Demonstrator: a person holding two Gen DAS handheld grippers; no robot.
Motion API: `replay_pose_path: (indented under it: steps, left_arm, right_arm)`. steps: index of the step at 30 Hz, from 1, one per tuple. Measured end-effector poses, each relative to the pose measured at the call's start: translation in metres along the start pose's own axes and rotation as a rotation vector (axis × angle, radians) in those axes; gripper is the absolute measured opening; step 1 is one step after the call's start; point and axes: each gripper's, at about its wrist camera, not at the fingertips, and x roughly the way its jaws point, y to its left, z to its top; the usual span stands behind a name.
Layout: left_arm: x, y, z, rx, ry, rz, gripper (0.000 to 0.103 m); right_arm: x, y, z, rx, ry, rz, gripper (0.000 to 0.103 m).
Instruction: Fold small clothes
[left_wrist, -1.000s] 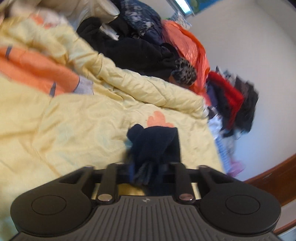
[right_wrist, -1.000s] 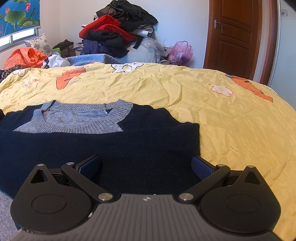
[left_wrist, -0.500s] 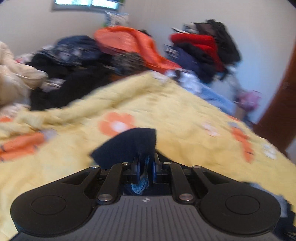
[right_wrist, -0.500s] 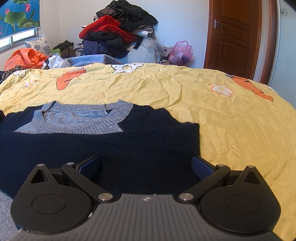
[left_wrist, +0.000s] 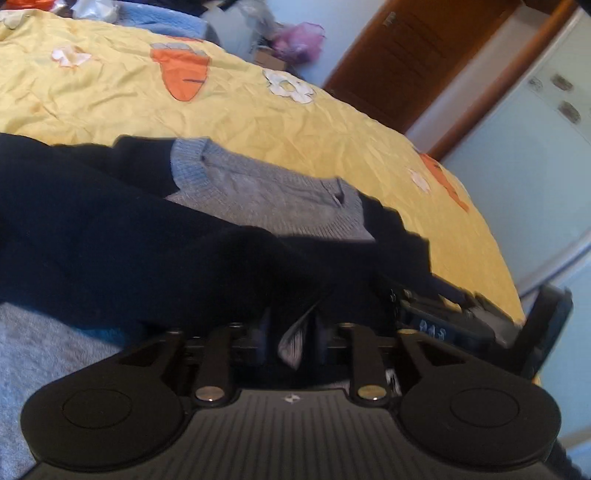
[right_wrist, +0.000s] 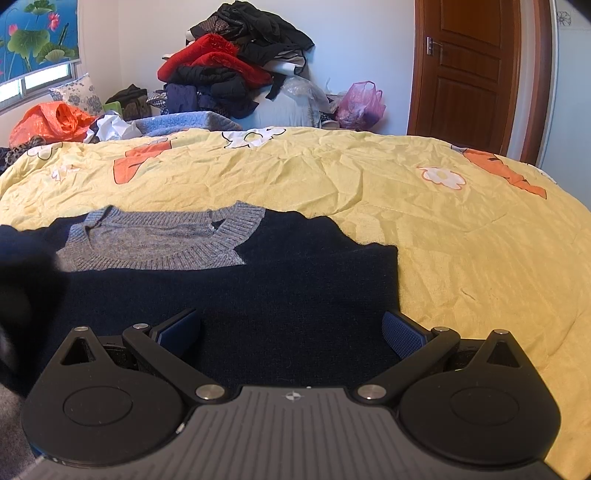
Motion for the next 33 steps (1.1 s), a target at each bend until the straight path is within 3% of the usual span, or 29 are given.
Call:
replay_pose_path:
  steps: [1, 2, 4, 6, 9, 11, 12, 14, 15, 18, 21, 23, 27, 29, 30, 33]
  left_arm:
    - [-0.010, 0.002, -0.004, 0.010, -0.027, -0.002, 0.038]
    - [-0.021, 0.003, -0.009, 0.028, -0.064, 0.006, 0.058]
    - [-0.046, 0.013, -0.017, 0.065, -0.176, 0.049, 0.079]
    - [-0.059, 0.022, -0.033, 0.120, -0.266, 0.083, 0.079]
    - [-0.062, 0.040, -0.057, 0.150, -0.280, 0.145, 0.079]
    - [-0.056, 0.055, -0.074, 0.138, -0.244, 0.197, 0.078]
    - [-0.057, 0.060, -0.085, 0.162, -0.282, 0.196, 0.080]
    - [-0.063, 0.062, -0.090, 0.143, -0.299, 0.166, 0.093]
    - [-0.061, 0.063, -0.089, 0.131, -0.298, 0.180, 0.094]
    - [-0.053, 0.059, -0.084, 0.150, -0.285, 0.203, 0.101]
    - [-0.050, 0.056, -0.083, 0.188, -0.265, 0.224, 0.103]
    - [-0.052, 0.057, -0.085, 0.179, -0.271, 0.212, 0.103]
    - [-0.057, 0.064, -0.085, 0.131, -0.293, 0.163, 0.103]
    - [-0.057, 0.066, -0.085, 0.122, -0.297, 0.154, 0.103]
    - [-0.057, 0.066, -0.085, 0.122, -0.298, 0.153, 0.103]
    - [-0.058, 0.066, -0.085, 0.121, -0.298, 0.152, 0.103]
  right_arm:
    - [0.000, 0.000, 0.000, 0.002, -0.001, 0.000, 0.103]
    - [0.000, 0.000, 0.000, 0.003, -0.001, 0.000, 0.103]
    - [0.000, 0.000, 0.000, 0.004, -0.002, 0.001, 0.103]
    - [0.000, 0.000, 0.000, 0.005, -0.002, 0.002, 0.103]
    - [0.000, 0.001, -0.001, 0.001, -0.001, -0.002, 0.103]
    - [0.001, 0.003, 0.000, -0.006, 0.005, -0.005, 0.103]
    - [0.001, 0.002, 0.001, -0.010, 0.007, -0.005, 0.103]
    - [-0.004, 0.004, 0.011, 0.014, 0.033, -0.017, 0.103]
    - [-0.011, 0.006, 0.017, 0.064, 0.027, 0.007, 0.103]
    - [-0.030, 0.012, 0.032, 0.266, 0.003, 0.256, 0.103]
    - [-0.013, 0.036, 0.038, 0.347, 0.138, 0.412, 0.099]
    - [0.001, 0.053, 0.037, 0.338, 0.203, 0.410, 0.084]
    - [0.007, 0.086, 0.030, 0.239, 0.219, 0.369, 0.079]
    - [0.003, 0.095, 0.030, 0.216, 0.225, 0.382, 0.059]
    - [0.001, 0.099, 0.030, 0.204, 0.229, 0.379, 0.057]
    - [-0.002, 0.100, 0.029, 0.166, 0.215, 0.361, 0.033]
